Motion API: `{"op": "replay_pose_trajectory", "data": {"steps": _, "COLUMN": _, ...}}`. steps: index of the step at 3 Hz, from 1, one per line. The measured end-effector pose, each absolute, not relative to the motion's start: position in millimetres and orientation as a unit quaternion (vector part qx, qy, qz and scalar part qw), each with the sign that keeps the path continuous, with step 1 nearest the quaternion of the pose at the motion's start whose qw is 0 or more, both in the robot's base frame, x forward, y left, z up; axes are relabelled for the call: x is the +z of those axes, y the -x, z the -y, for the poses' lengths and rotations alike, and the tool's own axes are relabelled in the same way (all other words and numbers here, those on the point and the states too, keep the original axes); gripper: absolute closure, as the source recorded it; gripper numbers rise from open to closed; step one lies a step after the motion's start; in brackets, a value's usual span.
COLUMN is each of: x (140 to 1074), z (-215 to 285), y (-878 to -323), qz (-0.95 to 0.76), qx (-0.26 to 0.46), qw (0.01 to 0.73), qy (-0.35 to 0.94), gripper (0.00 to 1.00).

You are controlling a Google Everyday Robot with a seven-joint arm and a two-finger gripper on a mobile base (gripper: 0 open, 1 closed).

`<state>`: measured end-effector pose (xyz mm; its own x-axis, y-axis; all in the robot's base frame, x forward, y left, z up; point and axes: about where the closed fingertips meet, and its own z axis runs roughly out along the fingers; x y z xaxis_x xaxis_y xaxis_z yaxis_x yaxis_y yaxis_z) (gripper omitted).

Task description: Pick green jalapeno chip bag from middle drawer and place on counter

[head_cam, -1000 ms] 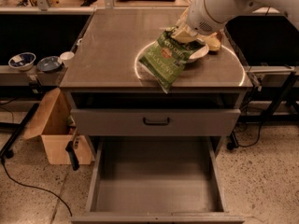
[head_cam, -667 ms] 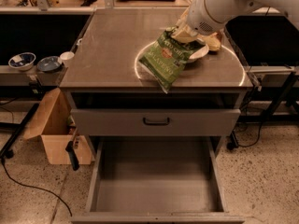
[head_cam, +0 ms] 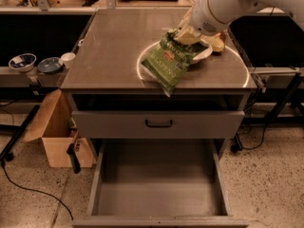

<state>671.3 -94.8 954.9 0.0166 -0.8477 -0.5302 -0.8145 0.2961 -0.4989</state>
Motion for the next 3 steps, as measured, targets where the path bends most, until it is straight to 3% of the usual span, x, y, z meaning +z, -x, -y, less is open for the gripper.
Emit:
{"op": "replay_pose_trajectory", "data": {"steps": 1, "x": 954.8, "z": 94.8, "y": -671.3, "qz": -0.701, "qx": -0.021, "qw": 0.396, "qy": 0.593, "gripper": 0.12}}
{"op": "replay_pose_trajectory", "data": {"steps": 2, "x": 954.8, "z": 94.6, "y": -671.3, "qz": -0.701, "qx": -0.021, "qw": 0.396, "qy": 0.593, "gripper": 0.0}}
{"op": "replay_pose_trajectory", "data": {"steps": 3, "x": 954.7, "z": 94.6, "y": -671.3, "qz": -0.701, "qx": -0.021, "qw": 0.396, "qy": 0.593, "gripper": 0.0}}
